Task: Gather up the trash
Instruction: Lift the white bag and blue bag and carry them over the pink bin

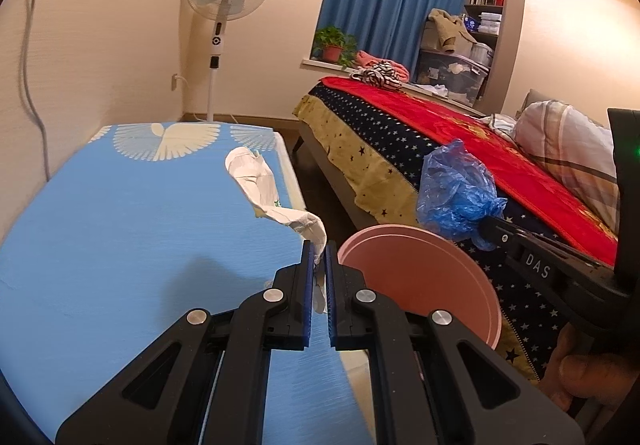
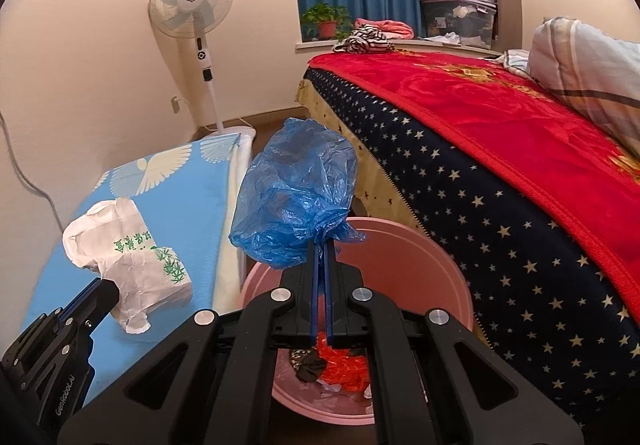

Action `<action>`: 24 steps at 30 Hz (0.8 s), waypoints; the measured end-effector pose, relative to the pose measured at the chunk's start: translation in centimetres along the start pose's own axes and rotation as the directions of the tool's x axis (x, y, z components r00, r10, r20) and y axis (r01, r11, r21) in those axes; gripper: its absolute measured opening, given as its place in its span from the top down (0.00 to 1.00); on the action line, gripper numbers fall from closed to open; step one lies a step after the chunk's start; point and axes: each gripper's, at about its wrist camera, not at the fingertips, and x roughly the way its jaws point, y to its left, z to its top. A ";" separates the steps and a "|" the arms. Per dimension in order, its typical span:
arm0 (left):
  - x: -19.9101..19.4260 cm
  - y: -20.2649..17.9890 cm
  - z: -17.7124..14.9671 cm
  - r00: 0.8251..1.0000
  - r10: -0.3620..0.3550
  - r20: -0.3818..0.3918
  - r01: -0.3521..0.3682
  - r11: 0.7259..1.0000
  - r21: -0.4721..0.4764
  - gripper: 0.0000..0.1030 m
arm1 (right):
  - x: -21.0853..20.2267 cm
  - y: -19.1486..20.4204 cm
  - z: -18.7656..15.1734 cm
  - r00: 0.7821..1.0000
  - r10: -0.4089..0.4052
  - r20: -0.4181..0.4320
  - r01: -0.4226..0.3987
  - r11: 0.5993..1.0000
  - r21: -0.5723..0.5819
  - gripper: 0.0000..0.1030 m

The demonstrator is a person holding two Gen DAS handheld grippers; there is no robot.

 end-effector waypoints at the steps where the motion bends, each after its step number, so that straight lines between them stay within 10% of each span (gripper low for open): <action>1: 0.2 -0.3 0.0 1.000 -0.005 0.000 0.005 1.000 0.002 0.95 | 0.1 -0.2 0.0 1.000 -0.004 -0.001 0.004 1.000 0.002 0.98; 24: 5.7 -4.0 -0.6 0.988 -0.133 -0.082 0.138 0.989 0.054 0.95 | 1.8 -3.7 -0.2 0.994 -0.102 -0.042 0.104 0.994 0.047 0.98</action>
